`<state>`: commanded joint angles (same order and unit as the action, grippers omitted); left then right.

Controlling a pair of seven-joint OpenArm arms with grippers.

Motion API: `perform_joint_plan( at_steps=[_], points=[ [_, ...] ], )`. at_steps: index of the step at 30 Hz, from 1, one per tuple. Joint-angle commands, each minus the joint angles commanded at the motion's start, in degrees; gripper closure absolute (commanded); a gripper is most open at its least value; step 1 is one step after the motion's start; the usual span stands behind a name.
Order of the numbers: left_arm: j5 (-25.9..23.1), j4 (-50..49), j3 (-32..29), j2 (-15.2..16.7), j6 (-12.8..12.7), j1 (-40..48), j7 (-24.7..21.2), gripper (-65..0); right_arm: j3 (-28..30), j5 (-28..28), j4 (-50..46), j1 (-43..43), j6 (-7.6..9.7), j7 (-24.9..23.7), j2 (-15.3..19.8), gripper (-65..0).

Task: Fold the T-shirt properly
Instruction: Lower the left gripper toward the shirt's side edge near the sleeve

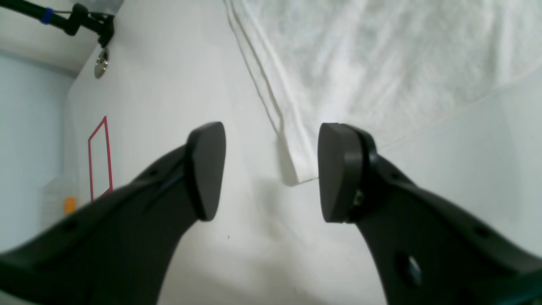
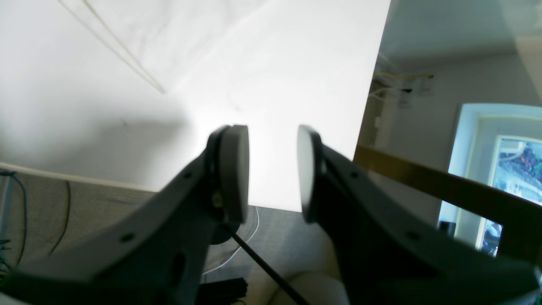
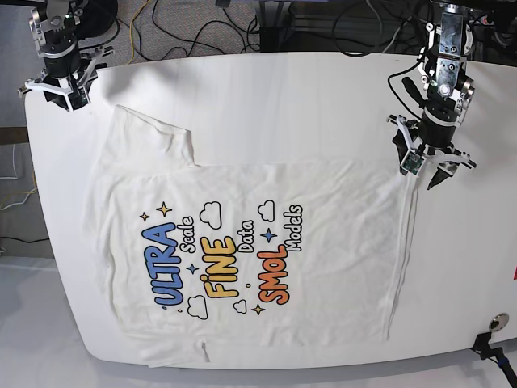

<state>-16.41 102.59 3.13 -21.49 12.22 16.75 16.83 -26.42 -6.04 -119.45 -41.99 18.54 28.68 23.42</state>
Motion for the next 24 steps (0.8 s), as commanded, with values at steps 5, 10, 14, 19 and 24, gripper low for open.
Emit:
perform_joint_plan(
  at_steps=[5,10,14,19,24],
  points=[
    [0.2,0.1,-0.7,0.0,0.0,-0.2,0.0,-32.2,-0.1,0.3,1.2,0.6,0.06,-0.1,0.0,-18.8],
    [0.1,0.3,-3.7,0.2,-0.1,-0.5,0.3,-32.2,0.0,0.2,1.5,1.2,-0.08,0.6,-0.1,-18.8],
    [-0.6,0.2,-6.3,0.8,-0.3,-1.7,0.5,-32.1,0.0,0.2,1.4,1.3,0.02,1.3,0.0,-18.9],
    [-1.0,-0.6,-11.3,1.0,-0.3,-3.5,0.9,-32.3,-0.2,0.2,1.3,1.6,-0.15,1.7,-0.1,-19.0],
    [-1.6,-0.7,-11.0,1.3,0.3,-3.3,1.5,-32.7,-0.2,0.3,1.1,2.0,0.34,1.8,0.0,-18.7]
  ],
)
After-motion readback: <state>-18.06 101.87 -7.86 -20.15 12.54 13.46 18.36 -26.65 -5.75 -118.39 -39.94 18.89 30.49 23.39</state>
